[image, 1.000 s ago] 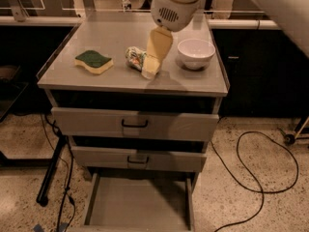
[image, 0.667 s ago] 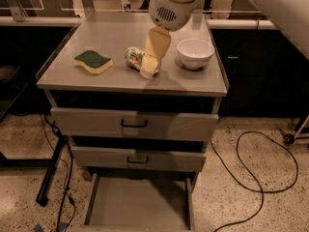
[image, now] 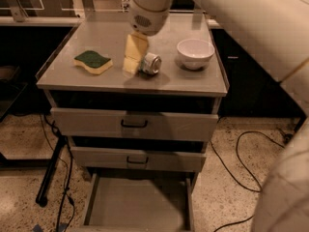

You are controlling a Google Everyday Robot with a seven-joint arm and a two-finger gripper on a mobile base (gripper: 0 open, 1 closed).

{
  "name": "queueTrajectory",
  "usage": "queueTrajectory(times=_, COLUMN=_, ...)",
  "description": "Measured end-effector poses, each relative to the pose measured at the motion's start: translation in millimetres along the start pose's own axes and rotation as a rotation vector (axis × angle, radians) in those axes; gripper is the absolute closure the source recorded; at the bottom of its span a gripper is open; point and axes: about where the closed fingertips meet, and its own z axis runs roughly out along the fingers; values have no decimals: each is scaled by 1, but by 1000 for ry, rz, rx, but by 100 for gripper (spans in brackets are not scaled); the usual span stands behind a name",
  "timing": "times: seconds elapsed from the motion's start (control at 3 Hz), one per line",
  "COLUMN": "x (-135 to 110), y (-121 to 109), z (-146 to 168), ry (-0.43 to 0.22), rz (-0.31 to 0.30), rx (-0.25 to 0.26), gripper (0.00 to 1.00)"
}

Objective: Place sponge into bottom drawer

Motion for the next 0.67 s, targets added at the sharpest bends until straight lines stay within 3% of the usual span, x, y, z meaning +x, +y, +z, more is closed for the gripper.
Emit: queueTrajectory(times=0.67, x=-4, y=3, z=5, ry=-41, rz=7, rx=-8, gripper=0)
